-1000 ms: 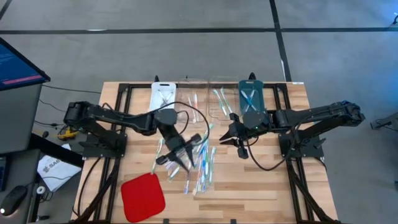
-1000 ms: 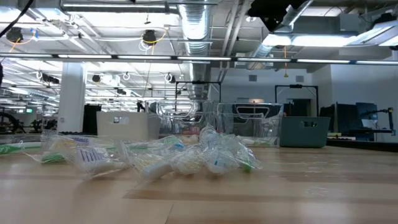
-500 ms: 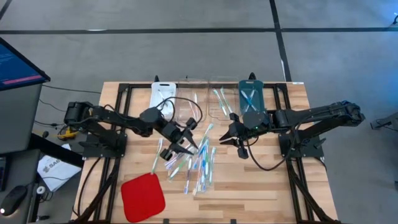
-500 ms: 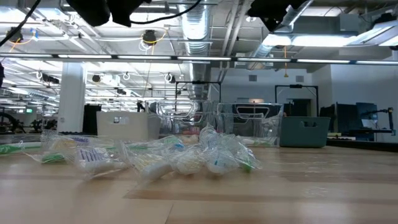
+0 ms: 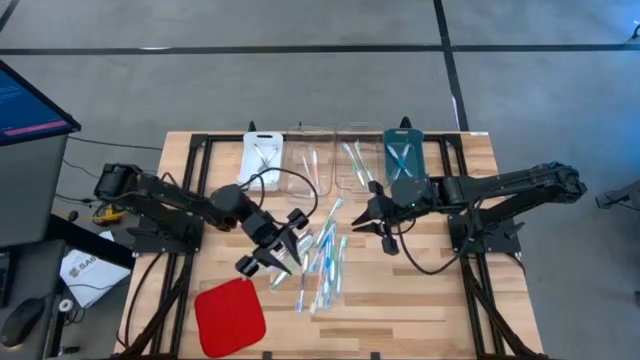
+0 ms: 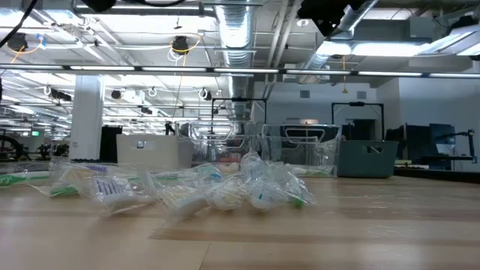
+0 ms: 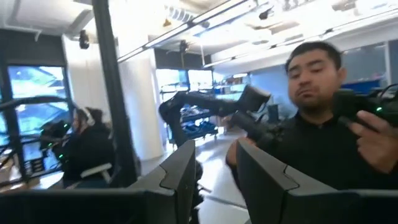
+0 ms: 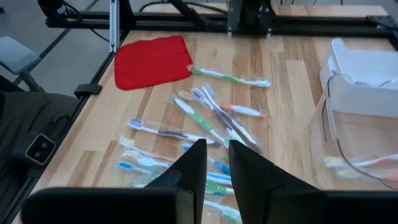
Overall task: Pick & Place Toothbrushes
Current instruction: Put the green toothbrush into the right transparent bin
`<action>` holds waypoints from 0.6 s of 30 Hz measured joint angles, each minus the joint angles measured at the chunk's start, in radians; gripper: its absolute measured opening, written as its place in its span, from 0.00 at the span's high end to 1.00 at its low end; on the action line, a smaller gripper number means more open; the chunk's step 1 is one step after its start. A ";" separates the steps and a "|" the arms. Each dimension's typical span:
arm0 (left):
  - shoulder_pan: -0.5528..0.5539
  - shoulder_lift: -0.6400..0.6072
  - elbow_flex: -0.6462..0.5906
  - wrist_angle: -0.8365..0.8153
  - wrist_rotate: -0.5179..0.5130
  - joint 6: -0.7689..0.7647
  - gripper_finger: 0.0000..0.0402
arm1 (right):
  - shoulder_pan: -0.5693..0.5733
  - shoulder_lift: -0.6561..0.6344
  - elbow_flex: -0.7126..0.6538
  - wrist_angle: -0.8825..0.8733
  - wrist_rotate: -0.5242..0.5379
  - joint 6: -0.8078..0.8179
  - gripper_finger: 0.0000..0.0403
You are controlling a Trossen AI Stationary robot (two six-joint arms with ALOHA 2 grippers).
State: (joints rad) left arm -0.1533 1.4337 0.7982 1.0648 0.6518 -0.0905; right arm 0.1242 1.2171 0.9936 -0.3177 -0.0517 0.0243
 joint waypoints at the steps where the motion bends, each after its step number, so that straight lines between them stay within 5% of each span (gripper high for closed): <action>1: -0.005 -0.010 0.000 -0.001 0.000 -0.007 0.73 | 0.000 0.000 0.000 0.008 0.000 -0.004 0.84; 9: -0.008 -0.055 -0.056 -0.021 0.016 -0.023 0.73 | 0.000 0.000 0.000 0.123 0.000 -0.077 0.84; 13: -0.008 -0.109 -0.079 -0.021 0.179 -0.054 0.73 | 0.000 0.000 0.000 0.191 0.000 -0.024 0.84; 18: -0.009 -0.266 -0.128 -0.020 0.246 -0.057 0.73 | 0.000 0.037 0.002 0.291 0.000 0.079 0.84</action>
State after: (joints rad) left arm -0.1623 1.1680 0.6697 1.0448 0.8981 -0.1476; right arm 0.1242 1.2539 0.9957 -0.0267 -0.0513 0.1034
